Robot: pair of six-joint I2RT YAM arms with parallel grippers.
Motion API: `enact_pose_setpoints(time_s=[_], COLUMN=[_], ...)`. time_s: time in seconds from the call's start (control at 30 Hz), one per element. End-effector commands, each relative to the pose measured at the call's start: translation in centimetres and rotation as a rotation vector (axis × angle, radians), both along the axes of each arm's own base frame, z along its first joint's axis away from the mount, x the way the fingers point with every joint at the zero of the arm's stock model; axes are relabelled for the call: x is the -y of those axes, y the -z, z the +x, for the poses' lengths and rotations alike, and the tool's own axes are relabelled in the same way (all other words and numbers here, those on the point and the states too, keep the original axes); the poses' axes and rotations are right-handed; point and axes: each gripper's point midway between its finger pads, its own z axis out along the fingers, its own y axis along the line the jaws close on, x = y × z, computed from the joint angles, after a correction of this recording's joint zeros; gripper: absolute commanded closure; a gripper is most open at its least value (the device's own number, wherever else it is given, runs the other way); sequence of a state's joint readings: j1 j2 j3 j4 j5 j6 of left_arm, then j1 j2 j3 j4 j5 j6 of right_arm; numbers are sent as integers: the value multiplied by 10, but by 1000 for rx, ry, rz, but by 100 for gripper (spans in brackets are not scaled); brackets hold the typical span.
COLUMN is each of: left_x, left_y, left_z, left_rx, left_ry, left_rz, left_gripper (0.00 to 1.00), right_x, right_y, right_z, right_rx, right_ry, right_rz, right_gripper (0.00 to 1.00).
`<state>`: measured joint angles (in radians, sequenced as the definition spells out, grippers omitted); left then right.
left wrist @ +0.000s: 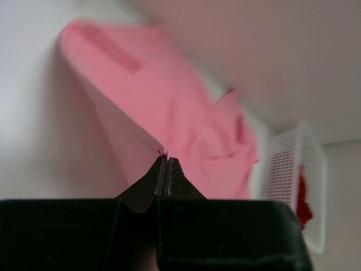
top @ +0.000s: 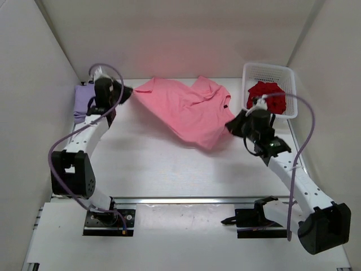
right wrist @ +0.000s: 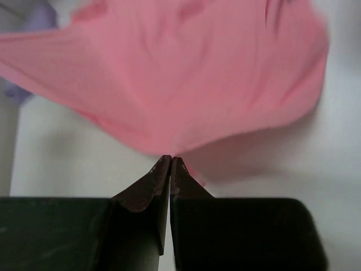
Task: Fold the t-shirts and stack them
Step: Flatten out the tshirt
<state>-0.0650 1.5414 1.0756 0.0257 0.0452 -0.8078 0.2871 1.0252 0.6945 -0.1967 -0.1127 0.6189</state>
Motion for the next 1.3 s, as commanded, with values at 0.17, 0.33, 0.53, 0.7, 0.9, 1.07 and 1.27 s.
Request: enact_pose_setpoints(time_s=[0.17,0.33,0.53,0.7,0.9,1.07,1.27], left_x=[-15,-46,-53,-53,-46,-36,-33], left_y=[-258,-329,-349,-296,-179,-154,-226], left_z=[-28,-59,-59,-28,39,85,103], left_rx=[473,594,605,494,250,197,329], left_ry=[57,18,-7,-36,-30,-1,13], left_rz=[56,59,75,108,123,108,65], left_gripper=[100,100,100,100,100,100,100], right_x=[32,36,32,52,68,68,93], right_y=[-287,-425,-502,-421,-334,-301,-392], right_z=[32,15,20,106,210,264,237], right_rx=[623,846,1031,848,670,629,849], right_ry=[202,179,217,93,-13,-35,36], right_rz=[-254,-281,-351,-291,-257,-213,-164], right_gripper=[100,100,100,100,100,100,100])
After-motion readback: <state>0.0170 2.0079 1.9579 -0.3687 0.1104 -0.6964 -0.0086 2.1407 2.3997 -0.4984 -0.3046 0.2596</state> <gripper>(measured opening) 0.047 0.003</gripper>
